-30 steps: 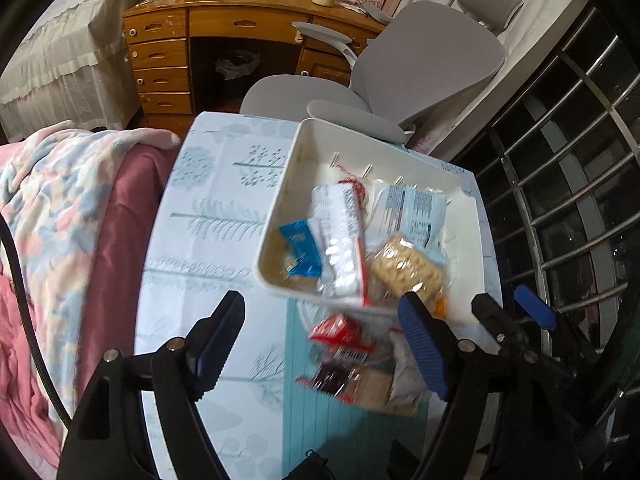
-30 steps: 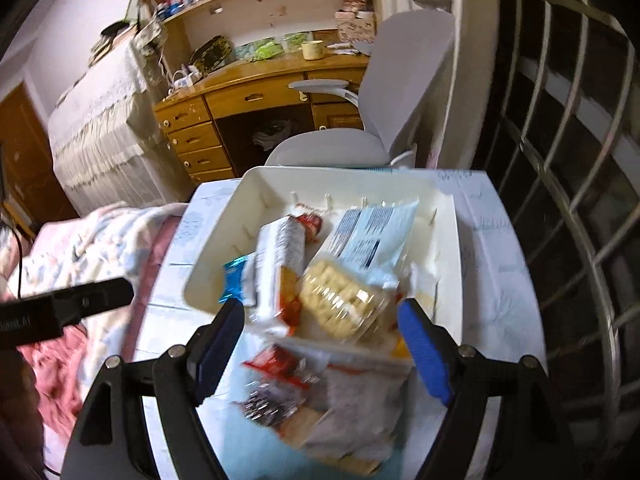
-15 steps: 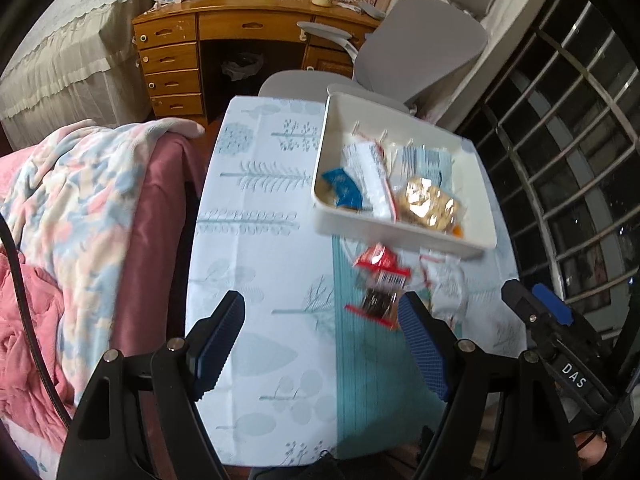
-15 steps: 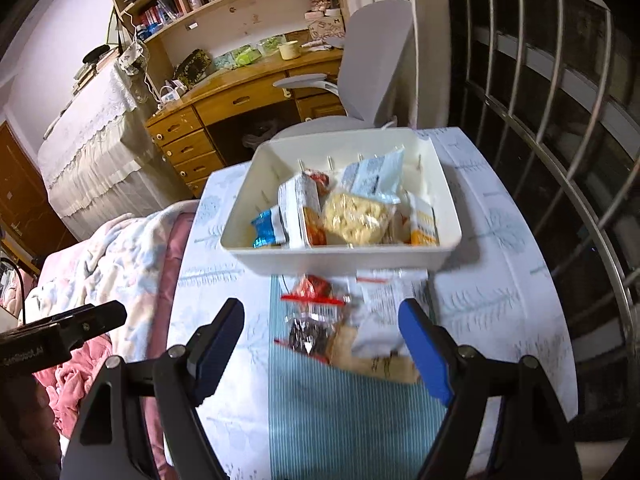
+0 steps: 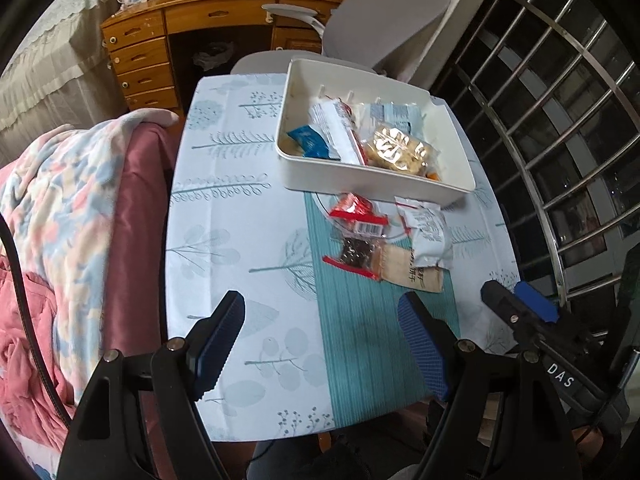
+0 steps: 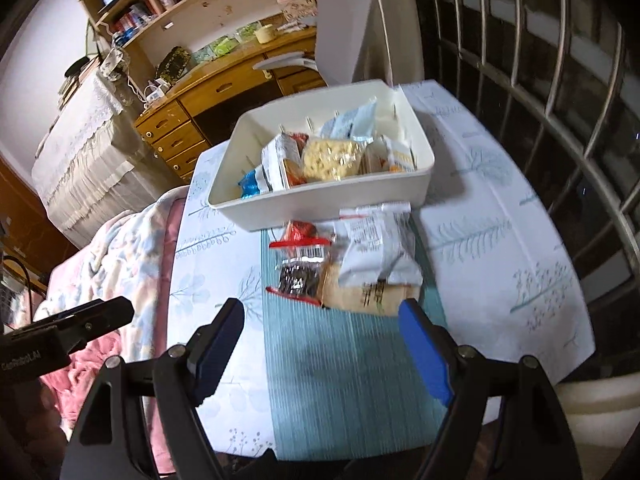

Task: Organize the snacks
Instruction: 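Move both open tools from the tray back to the remaining snacks, then grasp the red-topped clear bag with the left tool while the right tool grasps the white bag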

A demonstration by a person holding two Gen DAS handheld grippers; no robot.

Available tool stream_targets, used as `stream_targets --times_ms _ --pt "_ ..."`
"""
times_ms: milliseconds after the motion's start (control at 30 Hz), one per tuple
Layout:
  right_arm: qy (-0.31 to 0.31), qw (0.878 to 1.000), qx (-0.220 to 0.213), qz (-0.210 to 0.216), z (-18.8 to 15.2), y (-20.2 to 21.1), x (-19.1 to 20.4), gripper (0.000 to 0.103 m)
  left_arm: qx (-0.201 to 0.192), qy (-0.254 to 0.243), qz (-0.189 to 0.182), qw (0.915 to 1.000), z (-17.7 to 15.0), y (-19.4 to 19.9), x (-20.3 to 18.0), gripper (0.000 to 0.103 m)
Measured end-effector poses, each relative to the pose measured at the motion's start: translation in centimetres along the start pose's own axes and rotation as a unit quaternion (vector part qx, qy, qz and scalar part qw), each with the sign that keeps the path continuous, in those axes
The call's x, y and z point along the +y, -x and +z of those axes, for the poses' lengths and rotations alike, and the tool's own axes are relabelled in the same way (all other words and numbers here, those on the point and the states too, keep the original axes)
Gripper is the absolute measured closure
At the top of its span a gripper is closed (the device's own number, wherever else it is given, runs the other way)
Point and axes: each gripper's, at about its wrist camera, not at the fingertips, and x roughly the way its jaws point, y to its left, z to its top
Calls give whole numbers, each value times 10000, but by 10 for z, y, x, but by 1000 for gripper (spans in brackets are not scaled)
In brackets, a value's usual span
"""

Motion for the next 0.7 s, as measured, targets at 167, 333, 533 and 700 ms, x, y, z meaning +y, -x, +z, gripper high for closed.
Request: stream_targets --times_ms 167,333,533,700 --pt "-374 9983 342 302 2 -14 -22 23 213 141 -13 9997 1 -14 -10 25" --pt "-679 9942 665 496 11 -31 -47 23 470 329 156 9982 6 -37 -21 25" --pt "-501 9932 904 532 20 -58 -65 23 579 430 298 9970 13 -72 -34 25" --pt "-189 9945 934 440 29 -84 -77 23 717 423 348 9959 18 -117 -42 25"
